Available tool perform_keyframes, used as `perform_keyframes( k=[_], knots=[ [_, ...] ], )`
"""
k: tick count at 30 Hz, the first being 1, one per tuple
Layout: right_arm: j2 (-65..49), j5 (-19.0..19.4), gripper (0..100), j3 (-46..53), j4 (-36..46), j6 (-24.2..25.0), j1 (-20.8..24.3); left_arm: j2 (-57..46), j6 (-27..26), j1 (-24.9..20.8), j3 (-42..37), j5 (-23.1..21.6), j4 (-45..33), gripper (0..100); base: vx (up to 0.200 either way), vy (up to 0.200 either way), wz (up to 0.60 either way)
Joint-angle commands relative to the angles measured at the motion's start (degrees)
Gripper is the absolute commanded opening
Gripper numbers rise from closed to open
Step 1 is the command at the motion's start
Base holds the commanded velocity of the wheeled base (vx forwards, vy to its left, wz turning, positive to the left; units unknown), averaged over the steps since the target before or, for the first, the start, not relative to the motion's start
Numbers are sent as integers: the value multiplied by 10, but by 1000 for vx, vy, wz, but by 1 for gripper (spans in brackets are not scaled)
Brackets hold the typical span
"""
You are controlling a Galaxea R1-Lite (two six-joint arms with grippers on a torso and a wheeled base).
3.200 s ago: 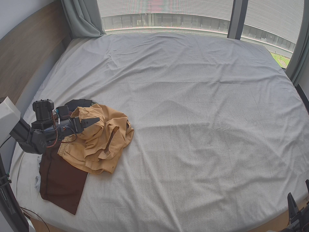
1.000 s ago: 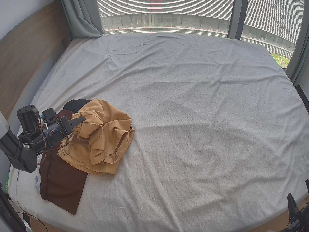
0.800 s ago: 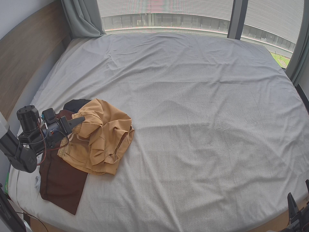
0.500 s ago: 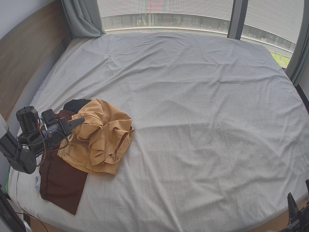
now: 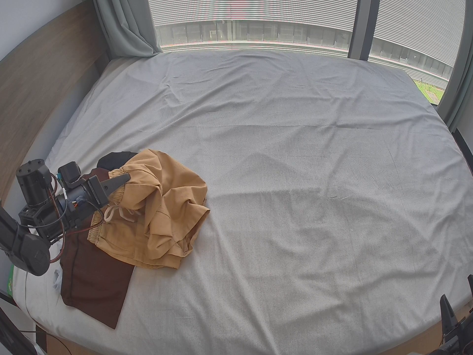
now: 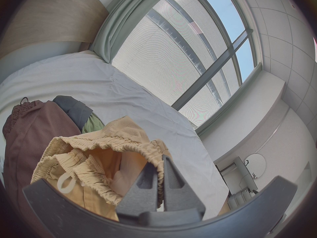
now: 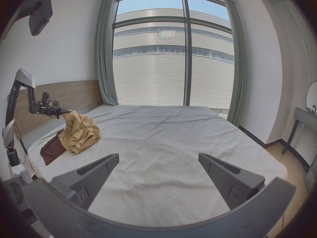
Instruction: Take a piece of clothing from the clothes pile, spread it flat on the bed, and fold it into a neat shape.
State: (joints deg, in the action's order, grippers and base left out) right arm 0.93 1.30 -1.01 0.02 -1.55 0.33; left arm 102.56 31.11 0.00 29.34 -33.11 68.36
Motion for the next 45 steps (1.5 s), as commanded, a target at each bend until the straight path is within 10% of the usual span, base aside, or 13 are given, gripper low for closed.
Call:
perform_keyframes(
  k=[1,14,22,45],
  knots=[
    [-7,0,100,10,1,0,0,-20,4,-13,-11,2,4,0,0,0,0],
    [-7,0,100,9,1,-1,0,-30,62,-83,-30,106,67,0,0,0,0],
    [-7,0,100,10,1,-1,1,-39,103,-174,-19,245,91,0,0,0,0],
    [-7,0,100,9,1,0,1,-49,147,-274,10,394,96,0,0,0,0]
  ],
)
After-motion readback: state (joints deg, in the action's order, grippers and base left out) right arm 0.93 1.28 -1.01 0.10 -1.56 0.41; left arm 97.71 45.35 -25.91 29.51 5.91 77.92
